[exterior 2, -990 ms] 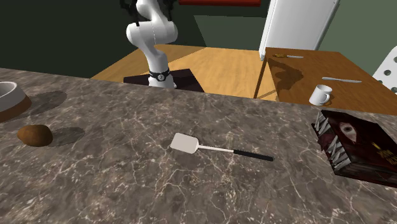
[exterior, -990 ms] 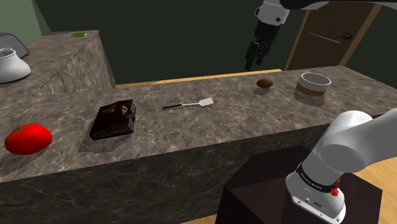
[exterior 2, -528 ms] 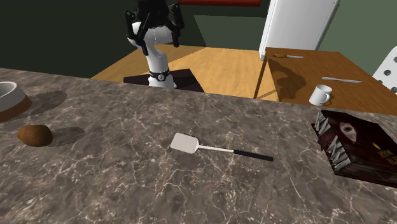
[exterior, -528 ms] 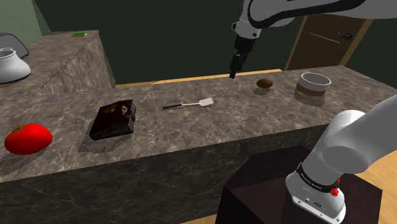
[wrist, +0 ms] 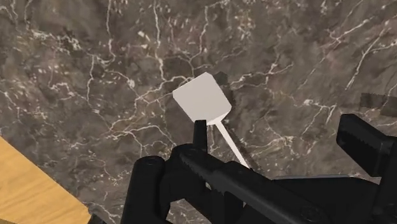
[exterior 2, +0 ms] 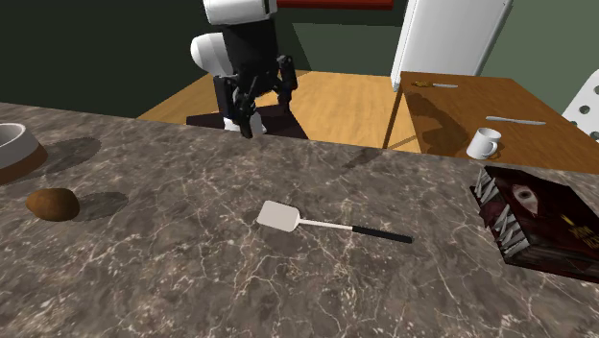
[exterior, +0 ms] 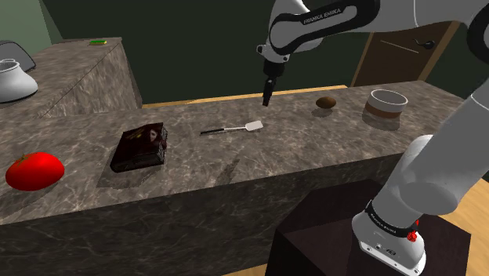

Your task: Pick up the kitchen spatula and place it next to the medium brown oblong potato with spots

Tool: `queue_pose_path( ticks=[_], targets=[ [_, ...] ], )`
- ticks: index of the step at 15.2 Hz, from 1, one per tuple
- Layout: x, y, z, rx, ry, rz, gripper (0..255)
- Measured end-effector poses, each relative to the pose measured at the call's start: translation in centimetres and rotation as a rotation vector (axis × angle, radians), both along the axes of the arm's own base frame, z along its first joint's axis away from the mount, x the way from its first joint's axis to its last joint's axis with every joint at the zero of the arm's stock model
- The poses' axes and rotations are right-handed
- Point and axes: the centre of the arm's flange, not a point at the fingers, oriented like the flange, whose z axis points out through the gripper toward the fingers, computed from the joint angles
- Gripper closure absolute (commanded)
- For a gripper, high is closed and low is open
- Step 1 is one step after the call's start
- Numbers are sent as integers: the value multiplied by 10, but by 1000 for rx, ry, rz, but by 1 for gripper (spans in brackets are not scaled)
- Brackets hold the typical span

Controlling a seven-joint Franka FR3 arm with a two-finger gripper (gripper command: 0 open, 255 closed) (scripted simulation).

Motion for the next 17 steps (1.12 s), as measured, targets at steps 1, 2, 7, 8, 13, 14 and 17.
queue_pose_path(
  ticks=[1,2,7,8,13,14,17],
  targets=[
    [11,3,-10,-3,0,32,0],
    [21,10,-17,-6,1,64,0],
    [68,36,-57,-22,1,225,0],
    [78,42,-64,-25,1,257,0],
    [119,76,-103,-40,2,417,0],
    [127,83,-109,-43,2,446,0],
    [131,91,-127,-45,2,471,0]
  ],
)
